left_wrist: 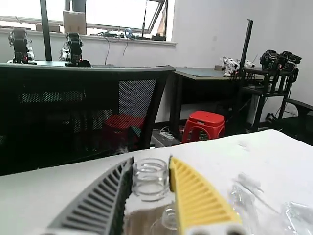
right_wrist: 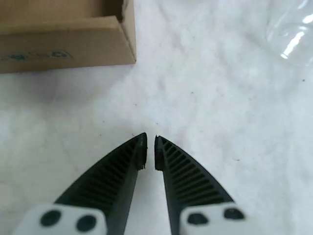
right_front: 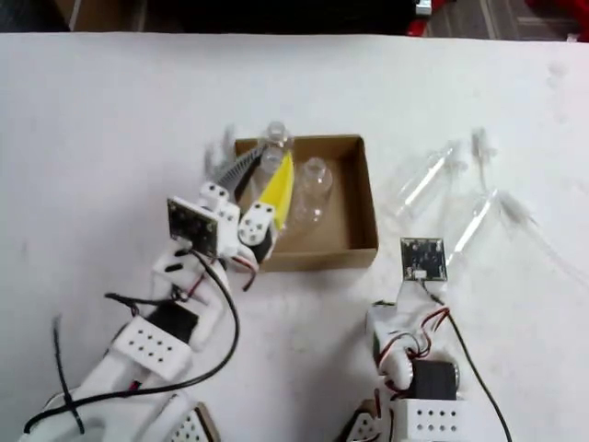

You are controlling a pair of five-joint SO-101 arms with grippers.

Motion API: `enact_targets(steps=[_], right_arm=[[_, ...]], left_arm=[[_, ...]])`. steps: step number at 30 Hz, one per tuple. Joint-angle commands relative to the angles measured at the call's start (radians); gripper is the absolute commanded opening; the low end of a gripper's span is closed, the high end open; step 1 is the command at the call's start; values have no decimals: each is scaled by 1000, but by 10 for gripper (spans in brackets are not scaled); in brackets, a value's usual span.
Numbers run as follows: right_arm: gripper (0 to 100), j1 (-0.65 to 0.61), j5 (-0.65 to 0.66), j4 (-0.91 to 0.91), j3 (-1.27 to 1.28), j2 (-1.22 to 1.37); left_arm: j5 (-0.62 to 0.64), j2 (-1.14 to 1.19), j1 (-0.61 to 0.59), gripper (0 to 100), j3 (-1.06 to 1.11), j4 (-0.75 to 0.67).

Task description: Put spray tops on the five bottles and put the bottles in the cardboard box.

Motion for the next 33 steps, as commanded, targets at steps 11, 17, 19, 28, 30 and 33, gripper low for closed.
enact_targets(steps=[11, 17, 19, 28, 30, 33], right_arm=[[15, 10, -6, 10, 9, -2], [15, 10, -6, 10, 9, -2], [15, 10, -6, 10, 9, -2], [15, 10, -6, 10, 9, -2], [15, 10, -6, 10, 9, -2], [15, 10, -6, 10, 9, -2]], left_arm=[[18, 85, 16, 23, 37, -37], [15, 90, 16, 23, 66, -37], [15, 90, 15, 23, 66, -37], [14, 91, 8, 23, -20, -109], [14, 91, 8, 23, -29, -109], [12, 91, -7, 23, -31, -114]])
